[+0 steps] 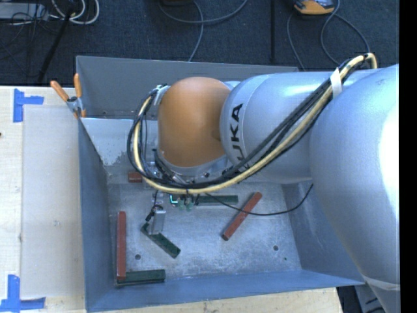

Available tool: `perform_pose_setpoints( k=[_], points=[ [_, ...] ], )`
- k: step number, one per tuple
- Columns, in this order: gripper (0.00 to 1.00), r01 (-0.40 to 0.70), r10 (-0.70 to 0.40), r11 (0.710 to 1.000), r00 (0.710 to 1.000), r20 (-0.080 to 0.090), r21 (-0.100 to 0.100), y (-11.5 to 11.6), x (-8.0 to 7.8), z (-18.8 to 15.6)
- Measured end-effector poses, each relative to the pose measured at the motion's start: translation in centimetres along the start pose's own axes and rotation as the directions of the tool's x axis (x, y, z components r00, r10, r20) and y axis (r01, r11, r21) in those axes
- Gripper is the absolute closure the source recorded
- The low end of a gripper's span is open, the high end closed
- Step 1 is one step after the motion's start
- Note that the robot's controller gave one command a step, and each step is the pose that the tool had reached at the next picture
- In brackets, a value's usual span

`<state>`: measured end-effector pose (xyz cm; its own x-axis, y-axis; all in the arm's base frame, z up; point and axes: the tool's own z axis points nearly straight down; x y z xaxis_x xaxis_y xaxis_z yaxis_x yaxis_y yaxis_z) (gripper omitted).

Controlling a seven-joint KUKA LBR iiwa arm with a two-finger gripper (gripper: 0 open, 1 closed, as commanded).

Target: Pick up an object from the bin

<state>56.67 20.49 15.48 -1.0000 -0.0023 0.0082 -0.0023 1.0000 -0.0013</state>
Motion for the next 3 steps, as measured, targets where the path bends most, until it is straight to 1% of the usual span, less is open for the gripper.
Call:
perform_pose_setpoints(
  k=[1,2,3],
  points=[
    [0.00,-0.008,0.008,1.000,1.000,-0.003,0.002,-4.7,5.7,9.0],
    [1.00,-0.010,0.010,1.000,1.000,0.007,-0.002,-4.5,5.3,8.6],
    [1.00,-0.004,0.004,1.000,1.000,0.014,-0.003,-6.4,7.4,-5.4]
  ],
)
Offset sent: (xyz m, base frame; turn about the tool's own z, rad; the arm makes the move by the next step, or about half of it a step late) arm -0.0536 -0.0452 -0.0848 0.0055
